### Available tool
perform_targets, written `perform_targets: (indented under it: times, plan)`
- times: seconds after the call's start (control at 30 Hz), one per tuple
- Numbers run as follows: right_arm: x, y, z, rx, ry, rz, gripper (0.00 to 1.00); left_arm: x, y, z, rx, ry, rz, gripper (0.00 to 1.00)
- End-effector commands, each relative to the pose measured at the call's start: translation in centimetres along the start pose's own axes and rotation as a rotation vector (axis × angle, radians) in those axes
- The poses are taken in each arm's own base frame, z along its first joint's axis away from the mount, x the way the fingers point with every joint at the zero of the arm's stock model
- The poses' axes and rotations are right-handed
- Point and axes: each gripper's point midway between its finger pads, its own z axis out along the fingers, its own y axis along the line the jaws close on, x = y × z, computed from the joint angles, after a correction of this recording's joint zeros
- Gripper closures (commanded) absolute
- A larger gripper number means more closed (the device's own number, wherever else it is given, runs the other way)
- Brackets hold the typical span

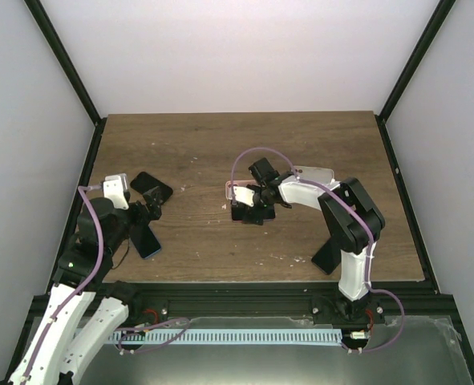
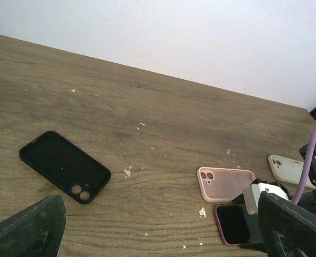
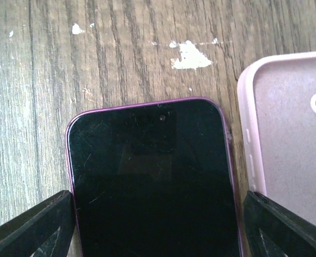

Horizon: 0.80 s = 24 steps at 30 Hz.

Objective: Put the phone into the phone case

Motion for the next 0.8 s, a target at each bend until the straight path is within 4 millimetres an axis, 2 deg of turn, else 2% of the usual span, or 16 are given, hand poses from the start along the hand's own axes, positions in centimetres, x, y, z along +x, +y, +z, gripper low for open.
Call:
perform_targets:
  times: [0.0,0.17,0.27,0.43,0.6,0.77]
  plan:
    - [3.4,0.3,0.8,0.025,0.123,0.122,0.15,0.3,0.3,0.3,-0.012,0.008,0.003,0.02]
    - [4.7,0.6,0.3,-0.008,0.116,0.279,0.18,0.9,0.4,0.9,-0.022,0.038,-0.027,0.03]
    - [5.9,0.8,0.1,-0.007,0.132,0.313,0.2,1.1,0.3,1.2,-0.019,0.053,-0.054,0.04]
    - [6.7,0.4,-1.2,0.018,0.111,0.386,0.23,2.2,-0.1,2.7,0.003,0.093,-0.117,0.07]
    - [7.7,0.2,-1.8,0.028,0.118,0.49,0.23,3.7,-1.0,5.9,0.007,0.194,-0.251,0.14]
    - [10.5,-0.8,-2.2,0.075,0.144,0.638,0.25,6.0,-2.3,11.3,0.004,0.334,-0.408,0.26]
